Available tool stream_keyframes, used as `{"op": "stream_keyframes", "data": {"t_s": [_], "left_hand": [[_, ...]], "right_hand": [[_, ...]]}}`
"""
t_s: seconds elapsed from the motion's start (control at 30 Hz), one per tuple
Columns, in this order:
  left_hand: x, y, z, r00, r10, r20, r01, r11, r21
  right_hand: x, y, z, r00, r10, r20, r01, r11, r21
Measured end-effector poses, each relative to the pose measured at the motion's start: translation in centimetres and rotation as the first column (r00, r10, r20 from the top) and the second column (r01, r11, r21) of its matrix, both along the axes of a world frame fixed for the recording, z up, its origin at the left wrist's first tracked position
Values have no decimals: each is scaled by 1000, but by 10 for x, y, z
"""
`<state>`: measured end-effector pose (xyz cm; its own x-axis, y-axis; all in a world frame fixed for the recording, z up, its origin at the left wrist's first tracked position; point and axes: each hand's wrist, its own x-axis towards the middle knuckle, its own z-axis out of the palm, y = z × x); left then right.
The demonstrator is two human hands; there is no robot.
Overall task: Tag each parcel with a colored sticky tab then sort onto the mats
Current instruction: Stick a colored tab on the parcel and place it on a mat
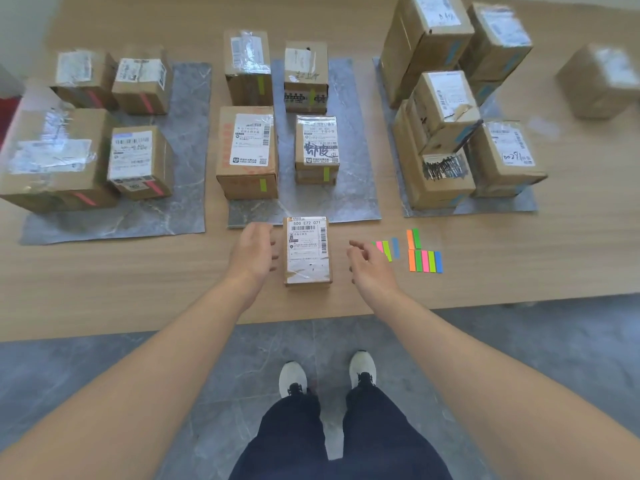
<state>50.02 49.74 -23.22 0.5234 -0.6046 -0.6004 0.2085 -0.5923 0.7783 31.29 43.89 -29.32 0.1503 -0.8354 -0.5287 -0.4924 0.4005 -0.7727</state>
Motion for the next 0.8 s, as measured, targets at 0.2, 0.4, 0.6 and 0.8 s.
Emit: {"op": "stream_keyframes", "data": {"t_s": [0.2,0.4,0.6,0.8], "left_hand": [[-13,-19,19,999,28,17,-26,994,-108],[-60,-48,16,998,-10,-61,2,992,-126],[-107,-74,-6,992,-58,-115,51,997,-65],[-139,-93,-35,991,-63,-121,70,996,54]], "right_hand": [[-38,-14,4,1000,-16,-25,13,995,-94],[-84,-47,0,984,81,-156,-108,979,-174],[-116,-75,-19,900,299,-318,-379,896,-230],[-129,-98,-36,771,464,-436,-599,762,-248]]}}
